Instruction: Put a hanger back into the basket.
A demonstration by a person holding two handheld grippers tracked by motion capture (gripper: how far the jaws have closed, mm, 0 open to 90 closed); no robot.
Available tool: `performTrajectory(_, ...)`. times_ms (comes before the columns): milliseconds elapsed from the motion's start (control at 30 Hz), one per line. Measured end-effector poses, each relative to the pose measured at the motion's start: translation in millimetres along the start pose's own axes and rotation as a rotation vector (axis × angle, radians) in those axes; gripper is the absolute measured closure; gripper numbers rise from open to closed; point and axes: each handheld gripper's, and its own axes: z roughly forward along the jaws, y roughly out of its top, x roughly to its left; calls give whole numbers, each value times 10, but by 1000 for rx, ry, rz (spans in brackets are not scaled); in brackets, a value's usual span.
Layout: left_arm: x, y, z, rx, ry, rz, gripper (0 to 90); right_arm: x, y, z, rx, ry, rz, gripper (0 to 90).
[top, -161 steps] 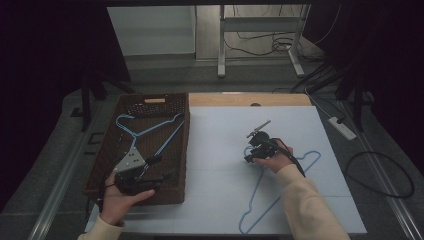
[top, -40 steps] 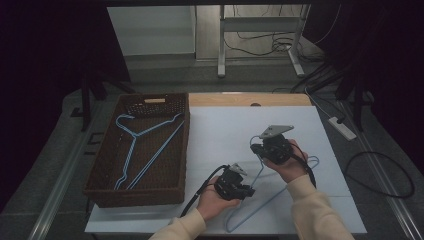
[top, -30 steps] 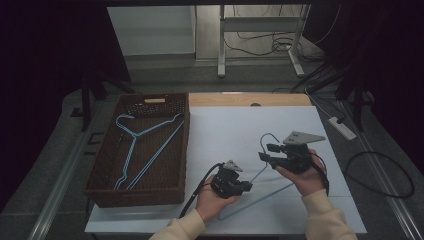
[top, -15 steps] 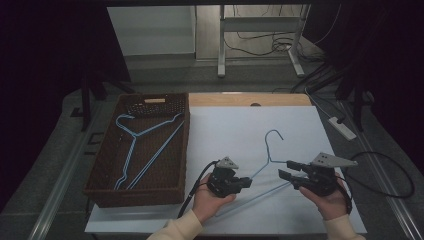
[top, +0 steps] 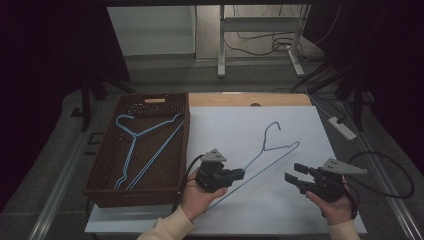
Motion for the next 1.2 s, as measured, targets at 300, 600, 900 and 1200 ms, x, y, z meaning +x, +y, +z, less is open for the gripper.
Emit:
performTrajectory(300,110,186,-598,-125,-1,-31,868,-43,-57,69,26,-23,5,393)
performTrajectory(600,358,212,-1120,-200,55,-49,868,-48,-92,178,65,-30,-13,386)
performTrajectory(900,619,111,-1592,-260,126,-82,868,-66,-110,245,97,-34,-21,382)
performTrajectory(1200,777,12,-1960,-274,213,-78,868,-78,-131,240,104,-42,-24,381)
